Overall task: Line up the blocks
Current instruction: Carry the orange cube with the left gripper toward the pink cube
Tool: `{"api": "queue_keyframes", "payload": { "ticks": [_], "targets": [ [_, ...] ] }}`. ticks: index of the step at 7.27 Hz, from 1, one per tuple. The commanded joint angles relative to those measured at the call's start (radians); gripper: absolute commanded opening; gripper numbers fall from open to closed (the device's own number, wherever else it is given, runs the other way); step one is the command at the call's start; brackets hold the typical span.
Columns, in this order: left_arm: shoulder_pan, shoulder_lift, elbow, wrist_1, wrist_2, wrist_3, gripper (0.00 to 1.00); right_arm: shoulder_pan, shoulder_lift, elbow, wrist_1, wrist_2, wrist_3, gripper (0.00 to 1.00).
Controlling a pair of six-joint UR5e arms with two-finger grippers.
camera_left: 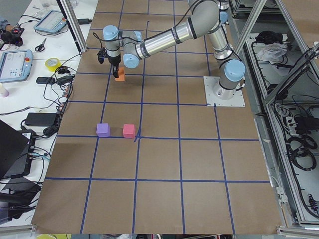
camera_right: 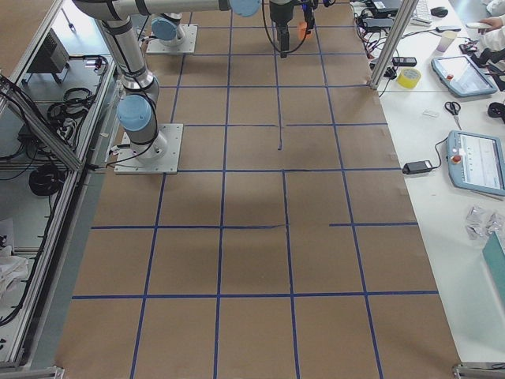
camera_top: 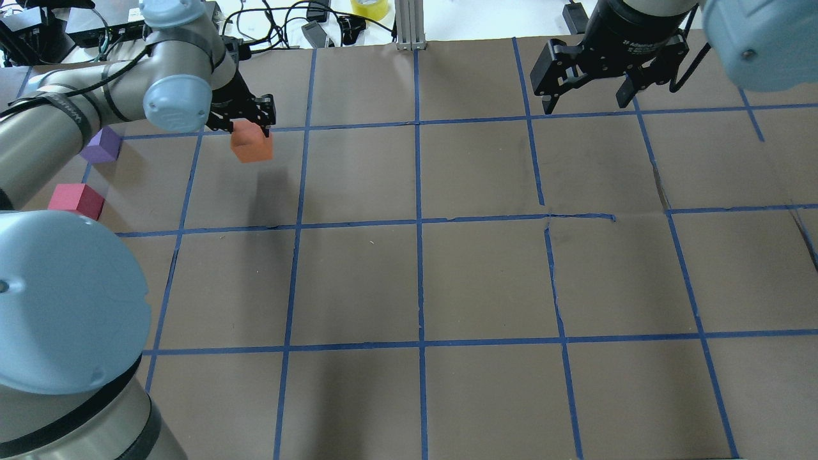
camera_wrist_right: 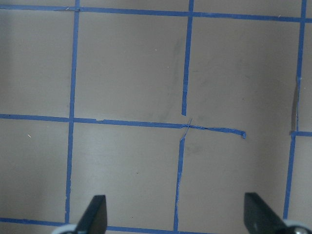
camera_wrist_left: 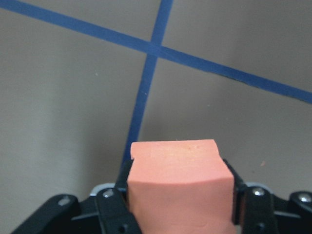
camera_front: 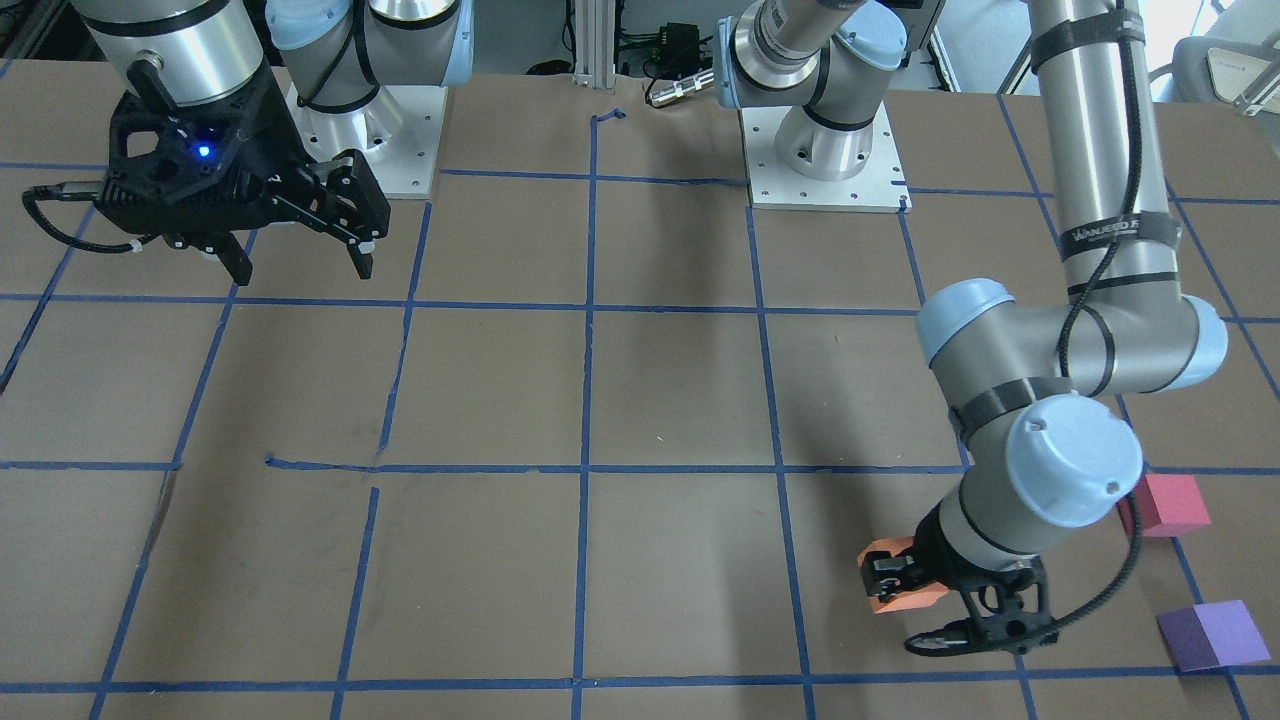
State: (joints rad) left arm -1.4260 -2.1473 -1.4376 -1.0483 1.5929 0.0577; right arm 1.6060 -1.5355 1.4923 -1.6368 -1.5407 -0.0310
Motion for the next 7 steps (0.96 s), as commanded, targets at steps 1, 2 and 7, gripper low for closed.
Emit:
{"api": "queue_keyframes", "payload": {
  "ticks": [1, 2, 7],
  "targets": [
    [0.157, 0.010, 0.000, -0.012, 0.012, 0.255, 0.34, -0.001, 0.000, 0.000, 0.000, -0.006, -0.001, 1.00],
    [0.255, -0.008, 0.011, -0.004, 0.012, 0.403, 0.34, -0.001, 0.000, 0.002, 0.000, -0.006, -0.003, 1.00],
    [0.433, -0.045, 0.119, -0.013, -0.007, 0.559, 0.06, -0.001, 0.000, 0.002, 0.002, -0.006, -0.003, 1.00]
  ]
}}
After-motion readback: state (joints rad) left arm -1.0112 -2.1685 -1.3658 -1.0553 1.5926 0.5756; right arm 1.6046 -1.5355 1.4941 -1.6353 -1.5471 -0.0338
